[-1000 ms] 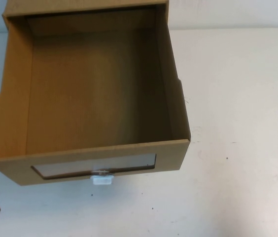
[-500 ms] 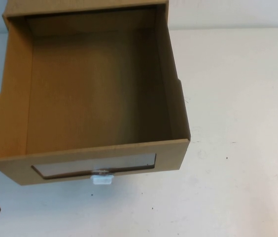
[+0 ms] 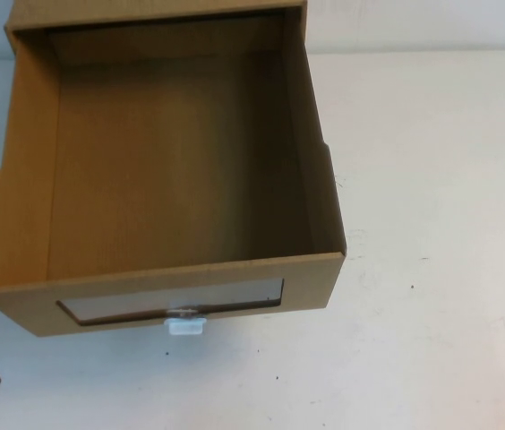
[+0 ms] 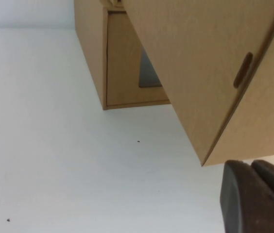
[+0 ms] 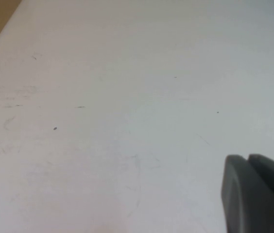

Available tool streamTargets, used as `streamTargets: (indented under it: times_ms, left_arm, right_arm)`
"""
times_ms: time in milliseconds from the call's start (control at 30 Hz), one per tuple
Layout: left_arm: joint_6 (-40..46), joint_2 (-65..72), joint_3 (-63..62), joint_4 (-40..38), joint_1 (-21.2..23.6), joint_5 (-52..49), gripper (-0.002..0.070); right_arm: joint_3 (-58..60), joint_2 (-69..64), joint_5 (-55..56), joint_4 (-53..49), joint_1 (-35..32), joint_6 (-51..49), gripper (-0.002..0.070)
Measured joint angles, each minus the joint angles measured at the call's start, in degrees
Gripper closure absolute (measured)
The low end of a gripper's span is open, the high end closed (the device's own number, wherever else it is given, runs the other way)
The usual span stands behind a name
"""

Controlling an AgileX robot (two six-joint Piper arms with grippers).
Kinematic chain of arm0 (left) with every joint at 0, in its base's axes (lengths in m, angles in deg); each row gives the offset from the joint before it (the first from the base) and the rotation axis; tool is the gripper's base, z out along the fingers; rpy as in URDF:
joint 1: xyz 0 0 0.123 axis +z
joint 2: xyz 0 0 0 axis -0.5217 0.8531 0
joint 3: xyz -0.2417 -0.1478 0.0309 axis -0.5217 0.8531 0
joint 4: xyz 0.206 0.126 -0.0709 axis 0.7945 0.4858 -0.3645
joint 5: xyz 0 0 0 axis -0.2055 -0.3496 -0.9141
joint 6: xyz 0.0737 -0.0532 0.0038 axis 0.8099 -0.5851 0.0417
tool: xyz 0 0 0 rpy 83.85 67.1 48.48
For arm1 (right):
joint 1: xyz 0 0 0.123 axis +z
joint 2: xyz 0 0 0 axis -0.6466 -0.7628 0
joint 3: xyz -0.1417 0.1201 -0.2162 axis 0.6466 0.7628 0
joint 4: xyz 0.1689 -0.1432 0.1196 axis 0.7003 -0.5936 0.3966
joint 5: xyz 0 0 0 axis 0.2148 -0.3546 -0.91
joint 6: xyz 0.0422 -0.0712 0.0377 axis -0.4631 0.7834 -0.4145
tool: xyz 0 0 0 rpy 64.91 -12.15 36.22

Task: Open the shoe box
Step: 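Pull the top drawer of the cardboard box fully open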

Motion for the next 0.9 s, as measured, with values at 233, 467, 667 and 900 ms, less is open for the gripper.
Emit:
streamTargets:
  times_ms: [233,467,667,900]
  left_arm:
    - [0.0,0.0,0.0,0.0,0.0,0.0,0.068]
    - [0.0,0.0,0.0,0.0,0.0,0.0,0.068]
    - [0.1,0.0,0.0,1.4,0.0,0.5,0.068]
    - [-20.4,-2.8,0.0,26.9,1.5,2.1,0.068]
  right_arm:
    - [0.0,0.0,0.0,0.0,0.0,0.0,0.069]
    - [0.0,0.0,0.0,0.0,0.0,0.0,0.0689]
    - [0.0,0.0,0.0,0.0,0.0,0.0,0.069]
    - [0.0,0.0,0.0,0.0,0.0,0.0,0.0689]
